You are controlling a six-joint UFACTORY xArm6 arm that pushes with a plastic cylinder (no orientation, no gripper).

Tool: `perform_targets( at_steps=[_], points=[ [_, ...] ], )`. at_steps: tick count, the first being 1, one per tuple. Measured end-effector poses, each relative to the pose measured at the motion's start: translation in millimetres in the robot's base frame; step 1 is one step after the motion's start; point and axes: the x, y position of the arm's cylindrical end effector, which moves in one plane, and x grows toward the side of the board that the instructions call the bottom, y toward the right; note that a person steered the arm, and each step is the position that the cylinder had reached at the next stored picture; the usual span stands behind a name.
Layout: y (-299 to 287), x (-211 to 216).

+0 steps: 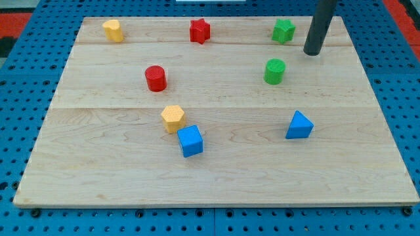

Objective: Push the red circle towards the left side of the board

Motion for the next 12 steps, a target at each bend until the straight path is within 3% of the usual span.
perform_targets(
  at_steps=[3,4,5,6,7,9,10,12],
  points=[
    [-15,19],
    [-36,75],
    [-63,88],
    [-187,82],
    [-264,67],
    [-369,66],
    [-331,79],
    [-323,79]
  ],
)
